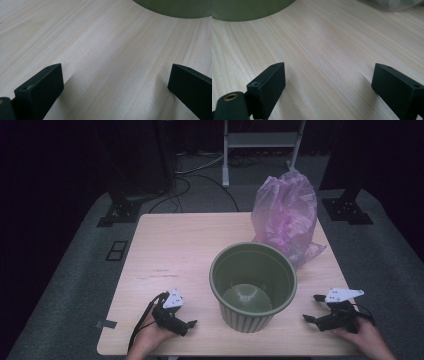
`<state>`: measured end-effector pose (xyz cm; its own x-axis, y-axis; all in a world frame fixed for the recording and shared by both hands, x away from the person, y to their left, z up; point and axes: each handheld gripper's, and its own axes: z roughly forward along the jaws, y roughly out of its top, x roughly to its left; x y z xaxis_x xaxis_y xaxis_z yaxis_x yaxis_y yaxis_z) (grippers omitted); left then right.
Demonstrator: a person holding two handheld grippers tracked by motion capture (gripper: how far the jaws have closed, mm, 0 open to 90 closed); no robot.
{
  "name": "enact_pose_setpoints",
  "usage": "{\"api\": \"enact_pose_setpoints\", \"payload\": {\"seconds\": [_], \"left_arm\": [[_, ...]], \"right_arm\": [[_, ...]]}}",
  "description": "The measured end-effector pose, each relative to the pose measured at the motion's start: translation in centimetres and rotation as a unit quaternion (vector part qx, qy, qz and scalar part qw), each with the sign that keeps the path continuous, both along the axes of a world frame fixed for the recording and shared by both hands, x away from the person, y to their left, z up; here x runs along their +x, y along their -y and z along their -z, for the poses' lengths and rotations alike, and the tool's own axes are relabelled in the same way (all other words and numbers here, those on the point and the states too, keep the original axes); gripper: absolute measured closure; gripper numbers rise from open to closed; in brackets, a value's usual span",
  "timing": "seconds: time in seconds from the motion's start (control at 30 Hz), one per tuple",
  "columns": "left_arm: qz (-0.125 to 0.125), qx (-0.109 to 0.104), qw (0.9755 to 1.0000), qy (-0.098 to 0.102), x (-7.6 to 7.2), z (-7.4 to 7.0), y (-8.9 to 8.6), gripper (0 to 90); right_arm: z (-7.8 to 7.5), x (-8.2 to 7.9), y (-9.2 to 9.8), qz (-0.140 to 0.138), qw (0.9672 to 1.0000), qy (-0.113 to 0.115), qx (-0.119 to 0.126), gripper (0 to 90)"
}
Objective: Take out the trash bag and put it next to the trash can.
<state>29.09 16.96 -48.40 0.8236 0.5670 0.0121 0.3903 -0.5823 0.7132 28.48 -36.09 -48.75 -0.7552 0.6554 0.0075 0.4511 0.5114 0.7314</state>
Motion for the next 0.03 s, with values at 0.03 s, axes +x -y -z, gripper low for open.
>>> {"api": "enact_pose_setpoints", "payload": {"seconds": [0.03], "left_arm": [[0.000, 0.000, 1.0000, 0.000, 0.00, 0.00, 0.00, 0.0]], "right_arm": [[0.00, 0.00, 0.00, 0.000, 1.0000, 0.000, 0.000, 10.5]]}}
